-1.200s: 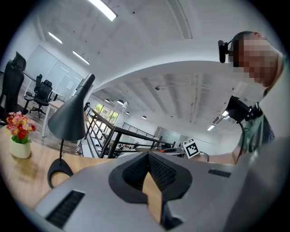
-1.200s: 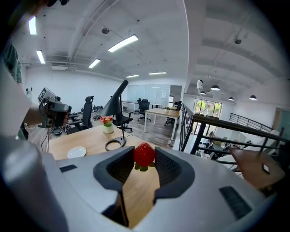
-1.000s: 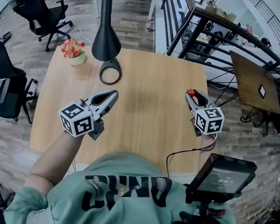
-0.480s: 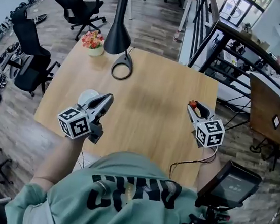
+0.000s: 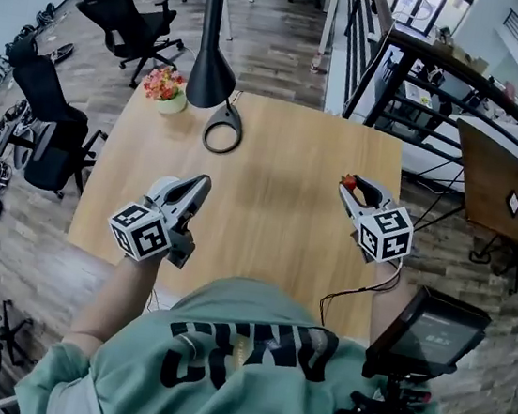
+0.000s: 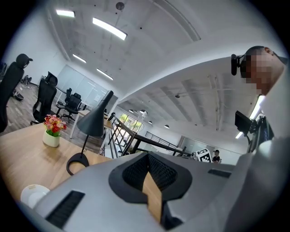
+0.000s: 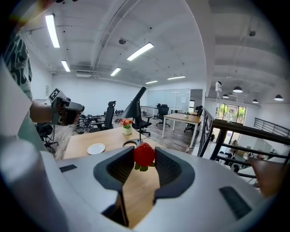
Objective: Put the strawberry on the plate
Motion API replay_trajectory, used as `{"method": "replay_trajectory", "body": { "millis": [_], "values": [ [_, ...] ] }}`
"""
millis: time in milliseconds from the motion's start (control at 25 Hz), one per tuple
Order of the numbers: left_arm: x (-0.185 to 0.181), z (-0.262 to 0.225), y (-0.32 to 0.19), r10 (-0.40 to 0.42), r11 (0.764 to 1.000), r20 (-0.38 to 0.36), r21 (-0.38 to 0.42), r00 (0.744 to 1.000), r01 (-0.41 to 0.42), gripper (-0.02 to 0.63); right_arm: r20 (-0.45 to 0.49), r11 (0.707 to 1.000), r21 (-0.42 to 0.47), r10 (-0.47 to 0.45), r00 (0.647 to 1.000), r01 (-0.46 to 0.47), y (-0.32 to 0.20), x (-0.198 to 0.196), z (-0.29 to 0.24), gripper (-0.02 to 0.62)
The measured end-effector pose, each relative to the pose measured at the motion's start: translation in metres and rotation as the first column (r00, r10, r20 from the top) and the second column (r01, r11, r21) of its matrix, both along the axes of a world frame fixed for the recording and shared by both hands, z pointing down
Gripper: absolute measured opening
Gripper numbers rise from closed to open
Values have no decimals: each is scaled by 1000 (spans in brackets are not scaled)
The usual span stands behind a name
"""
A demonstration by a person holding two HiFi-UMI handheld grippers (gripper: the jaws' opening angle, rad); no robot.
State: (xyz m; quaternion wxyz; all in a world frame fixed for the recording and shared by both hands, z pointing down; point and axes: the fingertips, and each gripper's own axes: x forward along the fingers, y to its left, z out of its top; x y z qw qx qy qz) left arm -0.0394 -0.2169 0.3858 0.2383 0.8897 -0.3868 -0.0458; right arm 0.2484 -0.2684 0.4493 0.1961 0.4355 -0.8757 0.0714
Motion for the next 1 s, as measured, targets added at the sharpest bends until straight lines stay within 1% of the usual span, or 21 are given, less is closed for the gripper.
{"method": "replay_trajectory", "body": {
  "millis": [200,400,640,840,1000],
  "values": [
    [-23,3,-7,64,998,8,4,998,-64,2,14,999,-24,44,999,-44,5,-32,0,144],
    [-54,2,-8,67,998,13,10,998,-67,2,6,998,-33,49,999,-49,8,-61,-5,144],
    [-90,-2,2,8,1000,0,20,1000,-8,2,-23,999,-29,-16,1000,16,5,-98,-10,144],
    [-120,1,16,-73,997,-13,14,997,73,2,-37,995,-31,-97,995,96,-1,-133,-12,144],
    [-145,3,26,-141,990,-19,9,990,141,2,-43,986,-32,-165,985,164,-6,-163,-12,144]
  ]
}}
